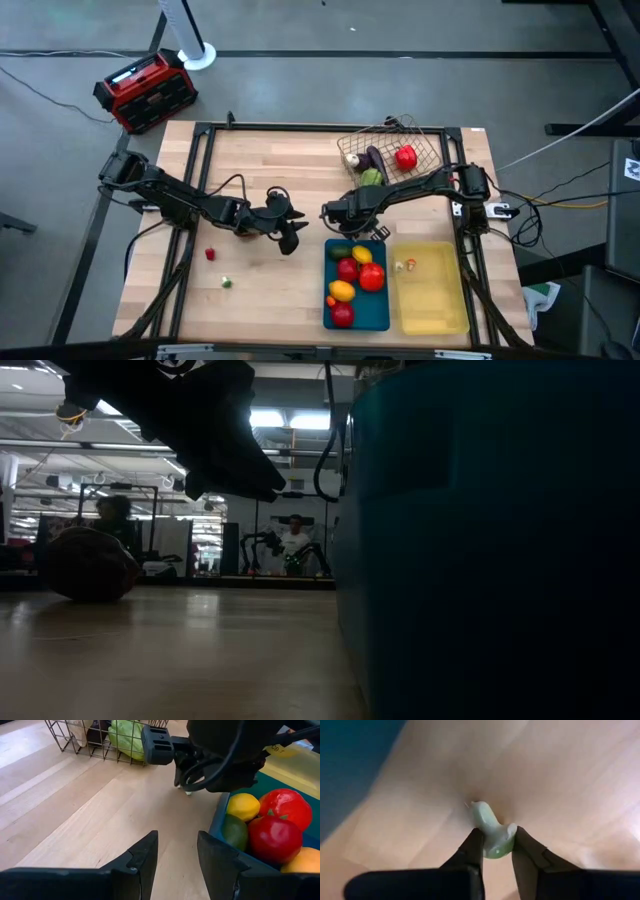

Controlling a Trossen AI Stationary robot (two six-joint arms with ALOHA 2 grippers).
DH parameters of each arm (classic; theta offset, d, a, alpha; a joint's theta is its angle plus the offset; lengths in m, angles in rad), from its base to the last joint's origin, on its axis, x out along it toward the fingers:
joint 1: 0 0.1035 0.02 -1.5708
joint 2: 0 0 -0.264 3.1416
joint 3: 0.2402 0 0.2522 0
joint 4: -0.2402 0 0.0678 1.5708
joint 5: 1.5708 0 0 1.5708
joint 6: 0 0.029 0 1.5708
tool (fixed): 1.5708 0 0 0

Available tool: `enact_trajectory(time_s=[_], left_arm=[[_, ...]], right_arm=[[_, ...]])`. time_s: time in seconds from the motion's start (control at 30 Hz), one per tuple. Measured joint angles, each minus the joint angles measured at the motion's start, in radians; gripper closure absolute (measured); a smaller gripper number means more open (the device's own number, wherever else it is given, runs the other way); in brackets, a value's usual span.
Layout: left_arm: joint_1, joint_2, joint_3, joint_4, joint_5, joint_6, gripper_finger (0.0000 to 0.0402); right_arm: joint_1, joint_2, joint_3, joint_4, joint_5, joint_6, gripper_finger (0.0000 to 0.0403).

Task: Sort produce into baskets
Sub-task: Put the top green mushroom into the yellow bin

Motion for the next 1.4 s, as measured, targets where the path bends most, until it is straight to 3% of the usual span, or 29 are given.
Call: enact_trajectory(time_s=[0.17,0.47,0.77,0.93,1.4], left_arm=[[0.000,0.000,0.000,0.000,0.000,0.000,0.0268],[0.000,0.000,0.000,0.000,0.000,0.000,0.0268],[0.000,0.000,0.000,0.000,0.000,0.000,0.0268],[0.000,0.000,0.000,0.000,0.000,0.000,0.0268],[-0.002,0.000,0.000,0.000,0.000,-0.002,0.0268]], right_arm=[[0.013,0.000,0.059,-0.092,0.067,0.033,0.0349],[0.013,0.000,0.235,-0.348,0.051,0.235,0.0329],[0.035,0.000,0.325,-0.532,-0.235,0.451,0.0327],[0.112,0.000,0.325,-0.601,-0.299,0.476,0.0327],[0.366,-0.017,0.325,-0.599,-0.293,0.686,0.0326]])
